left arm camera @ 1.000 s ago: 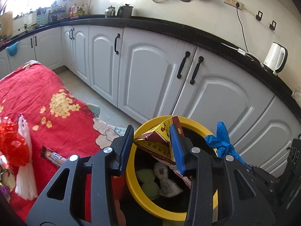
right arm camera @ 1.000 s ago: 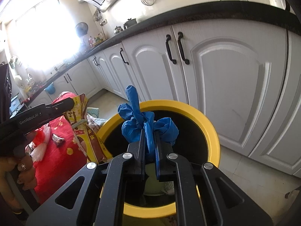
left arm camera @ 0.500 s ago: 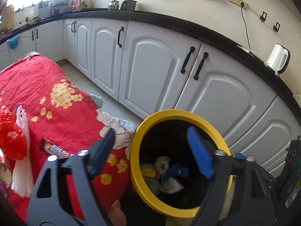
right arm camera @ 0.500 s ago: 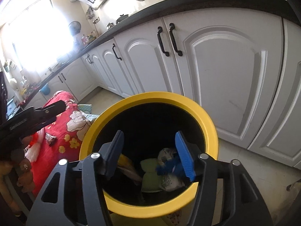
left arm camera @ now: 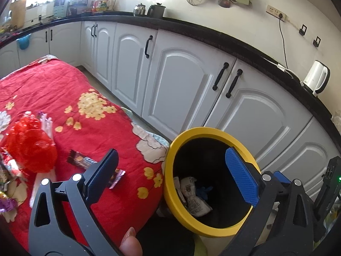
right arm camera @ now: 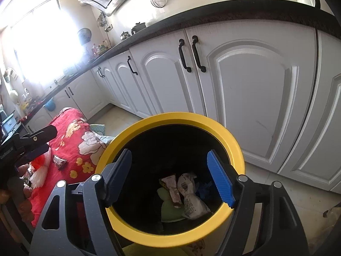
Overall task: Collect trash
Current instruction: 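Move both open tools back over the remaining trash on the table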
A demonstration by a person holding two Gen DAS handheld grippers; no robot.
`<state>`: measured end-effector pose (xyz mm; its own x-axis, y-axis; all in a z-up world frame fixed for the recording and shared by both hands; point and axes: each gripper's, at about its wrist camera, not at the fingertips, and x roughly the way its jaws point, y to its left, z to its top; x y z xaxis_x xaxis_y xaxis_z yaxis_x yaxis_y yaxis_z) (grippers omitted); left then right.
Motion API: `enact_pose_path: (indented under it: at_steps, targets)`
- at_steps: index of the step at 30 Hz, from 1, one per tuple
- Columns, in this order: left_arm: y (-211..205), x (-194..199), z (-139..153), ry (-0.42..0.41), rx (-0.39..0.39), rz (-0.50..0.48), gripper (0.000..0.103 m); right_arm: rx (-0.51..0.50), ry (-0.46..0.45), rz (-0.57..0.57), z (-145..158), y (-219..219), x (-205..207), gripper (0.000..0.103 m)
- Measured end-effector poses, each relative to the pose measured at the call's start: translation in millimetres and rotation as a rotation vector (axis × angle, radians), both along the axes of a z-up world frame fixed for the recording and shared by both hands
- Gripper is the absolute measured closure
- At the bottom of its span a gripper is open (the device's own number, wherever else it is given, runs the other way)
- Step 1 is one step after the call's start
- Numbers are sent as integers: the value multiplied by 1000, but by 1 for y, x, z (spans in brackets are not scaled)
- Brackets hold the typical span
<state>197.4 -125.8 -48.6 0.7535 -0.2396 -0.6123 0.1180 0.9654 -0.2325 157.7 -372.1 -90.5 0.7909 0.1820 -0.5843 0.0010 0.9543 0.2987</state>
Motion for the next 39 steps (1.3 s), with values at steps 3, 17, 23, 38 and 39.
enact_pose_path:
  at_steps: [3,17,23,38,39]
  targets:
    - [5,-4,5,-17,3,10,11,0,-9,9,4,4,-1,32]
    - [36,-23,23,-65,9,66,11,-10,-58,71,27,31,-8,32]
    - [55,-33,31,-89,13,98,11,-17,-84,111,39,51,-16,28]
    - [113,-55,47,-128,-7,200,11,-41,-121,227,61,107,-25,27]
    - [116,-55,48,-128,-8,205,11,-43,-123,236,62,112,-25,27]
